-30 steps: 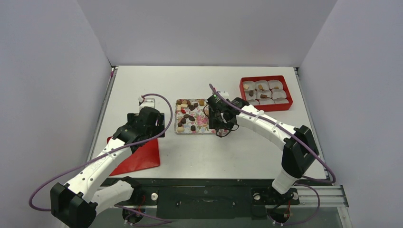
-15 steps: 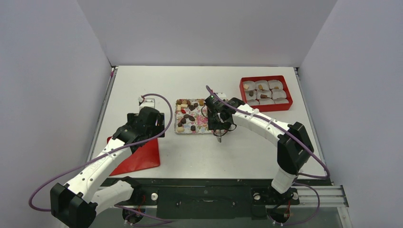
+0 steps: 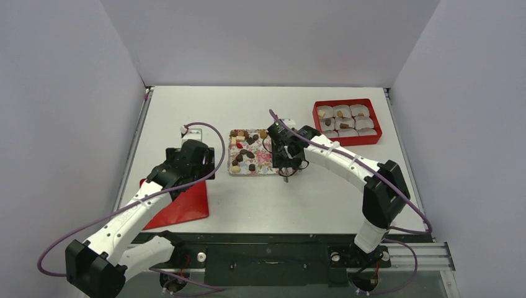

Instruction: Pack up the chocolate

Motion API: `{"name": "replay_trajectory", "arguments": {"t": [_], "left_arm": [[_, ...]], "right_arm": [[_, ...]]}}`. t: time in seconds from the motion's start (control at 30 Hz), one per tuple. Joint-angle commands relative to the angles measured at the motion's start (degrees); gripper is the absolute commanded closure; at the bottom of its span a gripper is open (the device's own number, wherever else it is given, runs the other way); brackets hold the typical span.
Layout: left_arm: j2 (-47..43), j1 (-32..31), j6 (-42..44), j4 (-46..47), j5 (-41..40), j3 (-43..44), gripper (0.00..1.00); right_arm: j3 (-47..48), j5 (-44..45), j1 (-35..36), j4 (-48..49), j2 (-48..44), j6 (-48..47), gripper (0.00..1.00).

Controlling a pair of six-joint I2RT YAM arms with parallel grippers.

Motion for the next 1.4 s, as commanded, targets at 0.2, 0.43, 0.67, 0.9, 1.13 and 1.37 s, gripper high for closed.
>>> {"name": "replay_trajectory", "arguments": {"t": [0.2,0.43,0.67,0.9,1.13,1.37], "left_arm": [[-1.16,0.40,0.26,1.25,-0.18,0.81,0.04],[-1.15,0.40,0.28,1.24,-0.15,0.76,0.04],[-1.10,0.40,0.24,1.31,0.07,0.80,0.04],[-1.09,0.41,0.23,1.33,0.19,0.74,0.04],[-1.26,0.40,0.33,1.46,0.70,0.75,0.04],[-1.48,0.41,0.40,1.91,1.89,0.79,0.03]], "right_arm": [[3.58,1.42,-0.36,-1.52,-4.87,-0.54,0.71],[4.59,1.60,-0.36,-2.40,-6.84,-0.37,0.71],[5.48,1.02,-1.60,-3.11,-8.93,-0.34,0.71],[5.65,0.06,-7.36,-3.72,-12.32,-1.31,0.70],[7.59,-0.61,-18.69,-5.09,-14.54,-3.51,0.70],[9.49,-1.13,-32.75,-4.98,-14.45,-5.09,0.70]]}}
